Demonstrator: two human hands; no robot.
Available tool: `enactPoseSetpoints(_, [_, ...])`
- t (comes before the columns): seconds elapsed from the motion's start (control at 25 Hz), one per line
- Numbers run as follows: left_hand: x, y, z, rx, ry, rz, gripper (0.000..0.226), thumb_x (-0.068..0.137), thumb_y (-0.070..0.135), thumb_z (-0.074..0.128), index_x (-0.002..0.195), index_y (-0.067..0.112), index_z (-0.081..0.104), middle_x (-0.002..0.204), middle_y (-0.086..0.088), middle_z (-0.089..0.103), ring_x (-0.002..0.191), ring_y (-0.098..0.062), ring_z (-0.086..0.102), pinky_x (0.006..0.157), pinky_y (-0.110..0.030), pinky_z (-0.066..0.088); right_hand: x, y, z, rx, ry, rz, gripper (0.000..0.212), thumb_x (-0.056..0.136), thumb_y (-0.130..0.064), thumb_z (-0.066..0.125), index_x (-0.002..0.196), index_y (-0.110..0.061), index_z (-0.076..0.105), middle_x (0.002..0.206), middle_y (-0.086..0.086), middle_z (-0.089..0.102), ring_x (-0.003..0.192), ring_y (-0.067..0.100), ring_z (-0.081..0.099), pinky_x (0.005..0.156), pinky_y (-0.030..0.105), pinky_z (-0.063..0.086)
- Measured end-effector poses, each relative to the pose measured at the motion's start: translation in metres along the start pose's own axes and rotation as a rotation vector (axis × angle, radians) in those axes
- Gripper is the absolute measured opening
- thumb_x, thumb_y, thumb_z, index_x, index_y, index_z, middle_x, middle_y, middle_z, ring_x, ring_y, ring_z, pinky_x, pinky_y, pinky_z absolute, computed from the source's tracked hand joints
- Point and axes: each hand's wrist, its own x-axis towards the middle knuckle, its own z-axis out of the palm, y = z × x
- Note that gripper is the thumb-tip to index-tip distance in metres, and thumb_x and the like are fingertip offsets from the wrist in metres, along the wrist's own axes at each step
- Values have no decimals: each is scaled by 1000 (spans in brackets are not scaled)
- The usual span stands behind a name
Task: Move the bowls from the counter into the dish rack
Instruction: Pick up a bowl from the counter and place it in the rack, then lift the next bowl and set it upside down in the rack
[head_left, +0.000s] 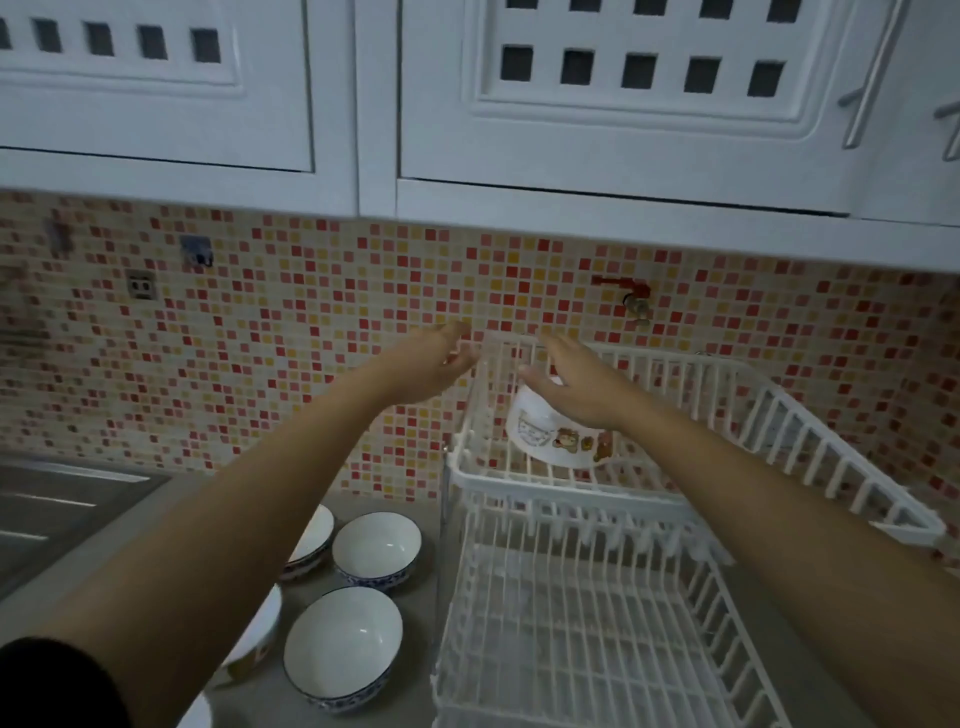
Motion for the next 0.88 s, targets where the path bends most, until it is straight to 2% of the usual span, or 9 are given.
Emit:
enactPoseSetpoints(0.28, [-86,-127,-37,2,-10,-285,56,100,41,25,148,12,23,153,-13,32,139,-31,33,111,-40,31,50,-160,55,-136,89,-97,68,98,-49,28,149,-7,13,159,11,16,146,27,16,117,40,17])
enactPoseSetpoints(0.44, [-156,-202,-32,32,-102,-413,58,100,42,25,146,7,27,152,-16,33,139,-32,33,112,-41,29,62,-234,135,42,-35,-86,66,99,-44,32,150,-8,13,158,11,16,145,27,18,116,42,20])
enactPoseSetpoints(0.56, [-215,-243,3,-6,-187,-489,58,100,40,28,144,3,30,150,-18,36,137,-32,36,111,-40,29,43,-262,222,149,-172,-2,66,98,-44,34,149,-5,16,157,14,18,143,31,20,116,45,24])
enactPoseSetpoints(0.72, [-295,-282,75,17,-403,-642,58,99,40,29,142,2,32,149,-19,37,136,-33,38,111,-41,30,-15,-279,334,166,-345,198,61,95,-48,37,139,-5,30,144,15,33,131,35,38,100,47,40])
enactPoseSetpoints(0.8, [-325,-292,105,19,-484,-740,58,99,41,30,138,0,37,143,-22,44,130,-36,43,107,-43,34,-44,-282,368,160,-396,298,56,95,-49,36,135,-9,36,143,14,36,126,33,44,98,43,41])
enactPoseSetpoints(0.88, [-348,-289,131,30,-539,-804,59,98,44,29,134,-1,42,137,-22,49,125,-37,49,105,-45,38,-72,-283,390,177,-474,395,55,97,-46,35,135,-6,39,142,17,40,126,32,45,101,40,38])
